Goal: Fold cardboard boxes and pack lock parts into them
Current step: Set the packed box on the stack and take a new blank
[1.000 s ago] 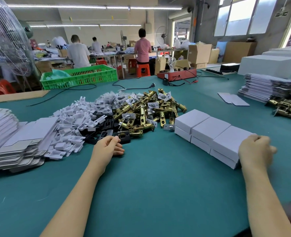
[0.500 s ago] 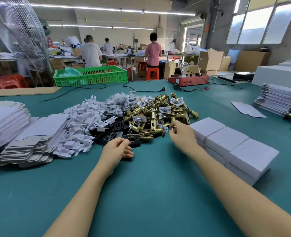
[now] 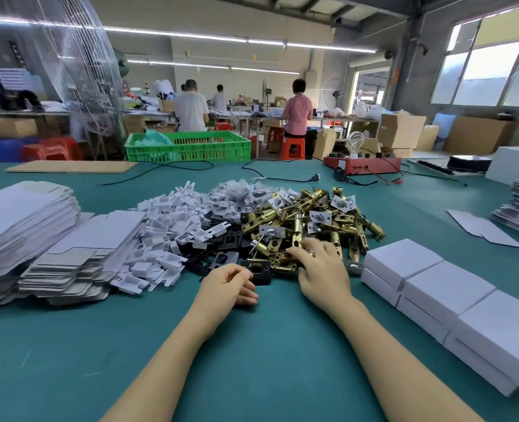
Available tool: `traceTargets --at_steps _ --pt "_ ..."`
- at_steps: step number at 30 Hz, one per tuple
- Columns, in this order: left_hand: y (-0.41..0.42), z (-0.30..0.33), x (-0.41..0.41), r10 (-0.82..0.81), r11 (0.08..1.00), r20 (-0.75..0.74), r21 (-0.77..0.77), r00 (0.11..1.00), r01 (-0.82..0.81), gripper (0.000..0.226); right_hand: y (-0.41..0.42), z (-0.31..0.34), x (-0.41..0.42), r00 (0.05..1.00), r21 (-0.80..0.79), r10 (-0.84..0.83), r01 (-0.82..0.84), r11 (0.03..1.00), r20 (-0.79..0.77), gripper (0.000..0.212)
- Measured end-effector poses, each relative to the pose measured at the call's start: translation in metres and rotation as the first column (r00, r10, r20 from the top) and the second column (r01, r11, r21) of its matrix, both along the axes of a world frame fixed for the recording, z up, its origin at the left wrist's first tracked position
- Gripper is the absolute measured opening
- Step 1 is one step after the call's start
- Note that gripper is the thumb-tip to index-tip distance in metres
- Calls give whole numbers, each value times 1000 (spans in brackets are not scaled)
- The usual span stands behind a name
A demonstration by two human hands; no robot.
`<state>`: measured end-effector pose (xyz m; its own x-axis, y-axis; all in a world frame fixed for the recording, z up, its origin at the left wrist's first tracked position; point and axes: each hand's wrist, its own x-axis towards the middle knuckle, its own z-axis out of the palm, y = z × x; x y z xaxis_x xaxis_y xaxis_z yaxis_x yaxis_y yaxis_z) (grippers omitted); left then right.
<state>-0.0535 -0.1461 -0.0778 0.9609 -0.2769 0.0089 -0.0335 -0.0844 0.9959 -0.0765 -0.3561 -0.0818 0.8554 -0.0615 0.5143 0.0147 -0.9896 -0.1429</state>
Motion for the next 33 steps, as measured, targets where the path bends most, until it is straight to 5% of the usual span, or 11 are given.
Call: traceTargets --at_steps 5,9,11,13,15,17,20,29,33 --pt "12 17 2 69 971 -139 -217 988 -98 17 -3 -2 2 995 -39 84 -86 995 -55 55" --pt "51 37 14 347 934 29 -94 937 -343 16 -3 0 1 995 22 95 -95 995 -5 51" --pt "84 42 20 552 769 342 145 760 -623 16 -2 -1 1 994 37 107 -107 994 9 46" --pt "121 41 26 577 482 605 290 549 -827 23 -1 0 1 994 51 106 -107 993 12 43" --pt "155 37 29 531 323 663 418 528 -849 40 0 0 2 995 55 103 -103 993 11 41" --pt "178 30 29 495 251 588 608 640 -753 55 1 1 1 995 60 100 -101 993 10 40" --pt "195 21 30 503 264 478 708 720 -655 60 2 2 0 995 68 98 -97 993 -4 40" --pt "187 21 34 476 186 559 691 679 -699 49 3 5 -2 995 71 98 -96 993 -27 39" --pt "186 25 36 473 281 552 644 686 -712 40 3 4 -3 995 70 98 -95 993 -30 39"
